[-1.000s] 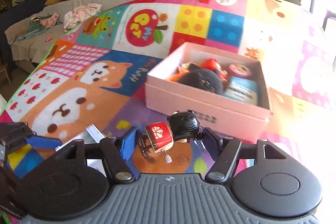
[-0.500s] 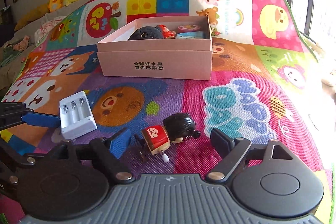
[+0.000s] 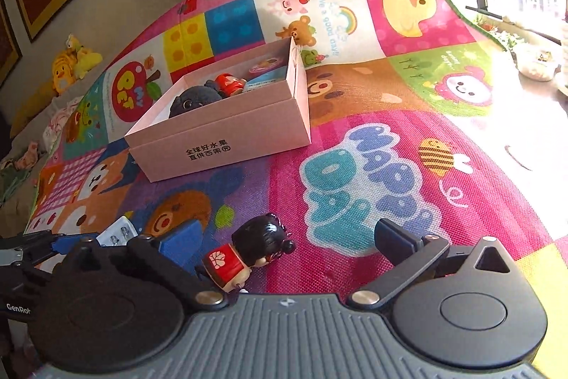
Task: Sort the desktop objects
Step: 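Carry the figure with the right tool while the left tool carries the charger toward the box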
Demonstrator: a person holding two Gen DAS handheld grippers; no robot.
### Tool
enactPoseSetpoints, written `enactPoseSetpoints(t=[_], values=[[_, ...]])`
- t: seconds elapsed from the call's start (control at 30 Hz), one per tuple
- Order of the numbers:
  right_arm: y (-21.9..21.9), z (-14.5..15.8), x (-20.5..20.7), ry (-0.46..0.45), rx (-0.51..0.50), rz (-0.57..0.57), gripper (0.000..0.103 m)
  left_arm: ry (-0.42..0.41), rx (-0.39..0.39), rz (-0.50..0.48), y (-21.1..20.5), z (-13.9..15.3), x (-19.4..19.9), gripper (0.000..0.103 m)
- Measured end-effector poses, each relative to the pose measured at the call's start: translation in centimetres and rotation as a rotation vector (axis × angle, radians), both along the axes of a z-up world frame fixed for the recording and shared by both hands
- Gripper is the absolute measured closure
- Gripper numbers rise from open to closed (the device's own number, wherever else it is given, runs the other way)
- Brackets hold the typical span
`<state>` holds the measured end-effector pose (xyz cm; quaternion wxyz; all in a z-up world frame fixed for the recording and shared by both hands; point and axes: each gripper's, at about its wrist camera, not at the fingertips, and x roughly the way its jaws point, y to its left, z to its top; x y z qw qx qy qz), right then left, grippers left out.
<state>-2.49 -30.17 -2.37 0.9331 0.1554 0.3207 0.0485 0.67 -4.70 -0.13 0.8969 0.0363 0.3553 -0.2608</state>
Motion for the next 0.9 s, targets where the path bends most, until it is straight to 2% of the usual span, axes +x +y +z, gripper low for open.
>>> enactPoseSetpoints(t=[0.07,0.13,0.23,0.4,0.43,0.57,0.63,0.67,0.77,0.83,0.9], values=[[-0.2,0.0,0.1,0.006,0.01,-0.006,0.0,0.002,-0.01,-0.059,-0.6,-0.1,-0.8,0.002],[-0.2,-0.1,0.0,0.007,0.013,-0.008,0.0,-0.024,0.024,-0.084,-1.4,-0.2,-1.6,0.002],[-0.2,-0.1,0.1,0.007,0.013,-0.009,0.0,-0.048,0.09,-0.065,-2.3,-0.6,-1.9,0.002],[-0.3,-0.1,0.0,0.007,0.016,-0.011,0.0,-0.055,0.107,-0.032,-2.9,-0.9,-1.5,0.003],[-0.4,-0.1,0.0,0.007,0.016,-0.011,0.0,-0.058,0.109,-0.029,-3.0,-0.8,-1.5,0.004],[-0.3,0.0,-0.1,-0.002,0.009,-0.004,0.0,-0.082,0.125,-0.027,-3.0,-0.8,-1.6,0.019],[0.3,0.3,-0.6,-0.028,-0.017,0.059,0.0,-0.088,0.134,-0.029,-3.0,-0.7,-1.7,0.019],[0.9,0.6,-0.9,-0.042,-0.05,0.119,0.0,-0.093,0.14,-0.027,-2.8,-0.7,-1.8,0.019],[3.7,0.9,-1.9,-0.083,-0.312,0.255,0.0,-0.092,0.144,-0.013,-2.0,-0.6,-2.2,0.019],[4.5,0.9,-2.0,-0.086,-0.395,0.293,0.0,-0.089,0.138,-0.001,-1.1,-0.6,-2.3,0.019],[4.5,0.8,-1.5,-0.064,-0.413,0.316,0.0,-0.085,0.131,0.012,-0.5,-0.5,-2.3,0.019]])
